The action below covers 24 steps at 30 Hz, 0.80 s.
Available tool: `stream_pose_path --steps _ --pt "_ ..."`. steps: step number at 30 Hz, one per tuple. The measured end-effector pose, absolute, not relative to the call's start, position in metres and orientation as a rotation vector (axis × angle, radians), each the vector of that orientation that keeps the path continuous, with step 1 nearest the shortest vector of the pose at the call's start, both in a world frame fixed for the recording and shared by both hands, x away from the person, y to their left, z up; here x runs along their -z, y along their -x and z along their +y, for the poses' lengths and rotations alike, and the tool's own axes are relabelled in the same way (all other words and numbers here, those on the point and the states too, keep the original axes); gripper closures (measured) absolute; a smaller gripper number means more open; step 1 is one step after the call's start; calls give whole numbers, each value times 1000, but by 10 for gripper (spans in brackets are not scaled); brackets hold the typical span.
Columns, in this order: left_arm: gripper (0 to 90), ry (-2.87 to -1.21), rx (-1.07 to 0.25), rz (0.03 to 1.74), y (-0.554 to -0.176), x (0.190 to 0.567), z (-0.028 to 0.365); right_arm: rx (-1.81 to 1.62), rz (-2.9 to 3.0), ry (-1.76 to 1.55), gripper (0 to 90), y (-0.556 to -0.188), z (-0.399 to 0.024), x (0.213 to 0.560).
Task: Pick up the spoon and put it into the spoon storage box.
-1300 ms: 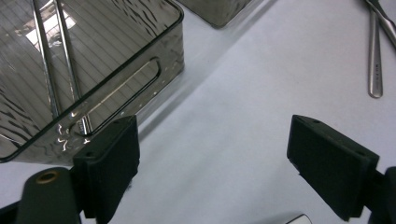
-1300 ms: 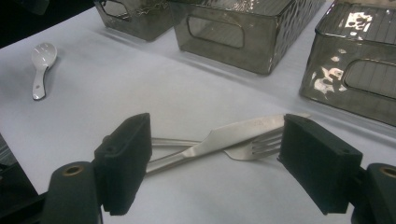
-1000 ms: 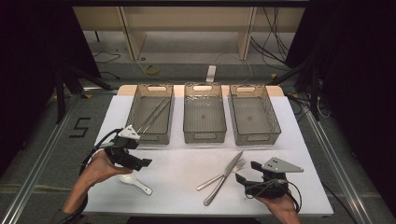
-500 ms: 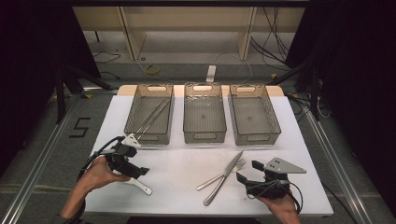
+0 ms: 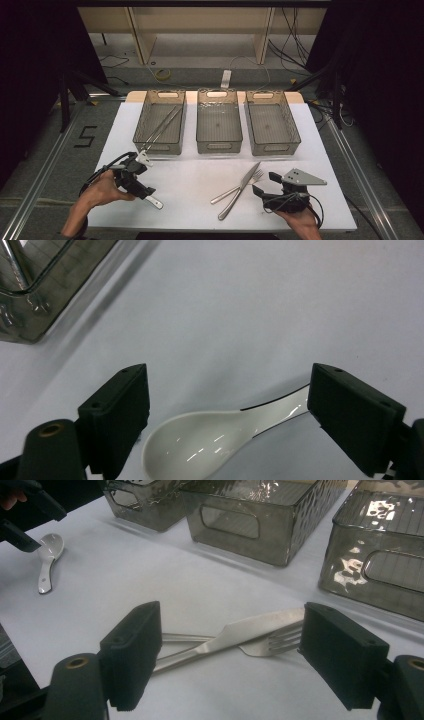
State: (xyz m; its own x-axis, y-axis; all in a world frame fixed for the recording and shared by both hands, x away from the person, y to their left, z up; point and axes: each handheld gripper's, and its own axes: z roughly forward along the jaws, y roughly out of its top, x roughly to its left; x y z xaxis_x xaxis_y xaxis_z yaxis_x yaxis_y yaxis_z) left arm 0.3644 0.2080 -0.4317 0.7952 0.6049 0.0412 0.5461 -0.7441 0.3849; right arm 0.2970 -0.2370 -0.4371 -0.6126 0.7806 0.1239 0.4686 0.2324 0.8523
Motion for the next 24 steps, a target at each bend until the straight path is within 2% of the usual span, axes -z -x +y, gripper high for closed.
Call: stream_pose_path --steps 24 --pt "189 -2861 -193 655 -348 448 195 -1311 2205 -1139 258 -296 -232 437"
